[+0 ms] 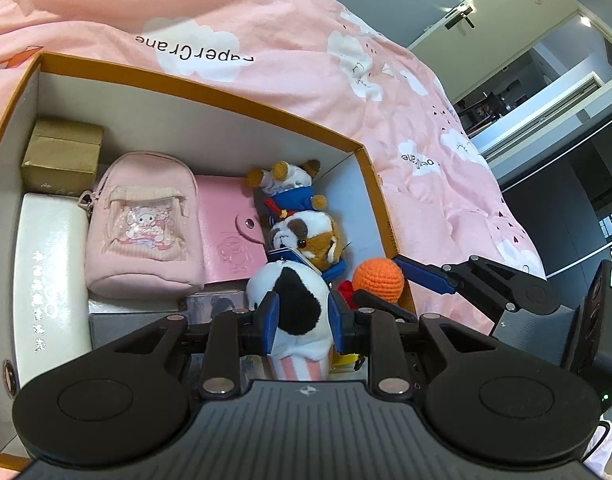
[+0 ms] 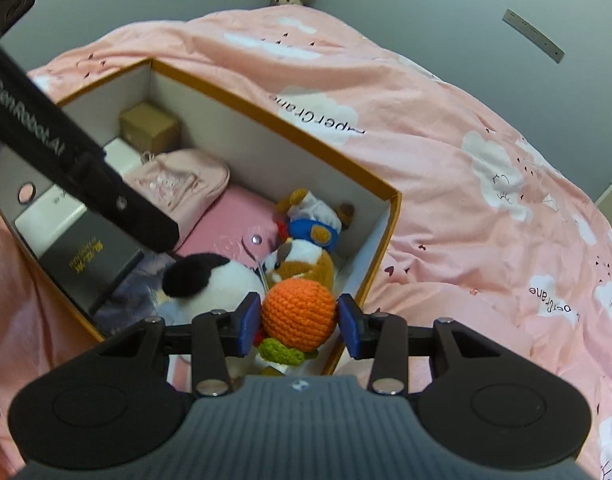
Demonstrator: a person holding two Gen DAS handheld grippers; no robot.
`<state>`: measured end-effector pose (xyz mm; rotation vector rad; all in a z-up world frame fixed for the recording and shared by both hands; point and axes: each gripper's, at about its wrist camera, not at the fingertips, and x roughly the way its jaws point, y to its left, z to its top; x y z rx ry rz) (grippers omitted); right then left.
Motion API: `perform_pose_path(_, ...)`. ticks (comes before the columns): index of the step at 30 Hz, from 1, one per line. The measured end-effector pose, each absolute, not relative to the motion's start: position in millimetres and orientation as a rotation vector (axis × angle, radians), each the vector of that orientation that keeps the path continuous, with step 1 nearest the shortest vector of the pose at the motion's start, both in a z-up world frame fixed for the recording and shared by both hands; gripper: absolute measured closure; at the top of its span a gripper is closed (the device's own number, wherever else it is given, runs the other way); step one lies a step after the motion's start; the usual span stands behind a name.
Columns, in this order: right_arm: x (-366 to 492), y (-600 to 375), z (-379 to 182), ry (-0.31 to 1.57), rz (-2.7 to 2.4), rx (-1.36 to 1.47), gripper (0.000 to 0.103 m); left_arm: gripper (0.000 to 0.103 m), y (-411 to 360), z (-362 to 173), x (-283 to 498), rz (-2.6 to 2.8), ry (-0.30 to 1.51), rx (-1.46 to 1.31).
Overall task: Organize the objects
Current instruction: 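Release the tape measure in the box with the left tool while the right tool releases the orange toy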
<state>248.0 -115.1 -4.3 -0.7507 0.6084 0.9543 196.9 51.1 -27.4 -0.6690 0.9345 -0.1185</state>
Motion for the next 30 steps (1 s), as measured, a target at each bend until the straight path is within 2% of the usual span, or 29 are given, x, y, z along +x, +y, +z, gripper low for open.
perform_pose_path(8, 240, -117, -3, 0.585, 0.946, -0.78, 0.06, 0.067, 52, -29, 191, -0.109, 0.937, -0.661)
perform_pose_path(9, 240, -118, -2, 0.585, 0.943, -0.783, 0.065, 0.067, 52, -29, 190, -0.105, 0.936, -0.657)
perform_pose_path(10, 240, -118, -2, 0.583, 0.939, -0.784, 0.079, 0.067, 53, -29, 189, -0.101, 0.936, -0.652)
perform_pose_path(12, 239, -118, -2, 0.589, 0.943, -0.787, 0.088, 0.067, 53, -28, 186, -0.098, 0.934, -0.65)
perform_pose_path(17, 236, -115, -6, 0.588, 0.934, -0.835, 0.091, 0.067, 54, -28, 180, -0.095, 0.932, -0.654)
perform_pose_path(22, 242, -102, -15, 0.636, 0.896, -0.887, 0.1, 0.067, 54, -25, 174, -0.089, 0.928, -0.652)
perform_pose_path(30, 242, -104, -15, 0.656, 0.884, -0.89, 0.099, 0.067, 46, -16, 161, -0.063, 0.916, -0.608)
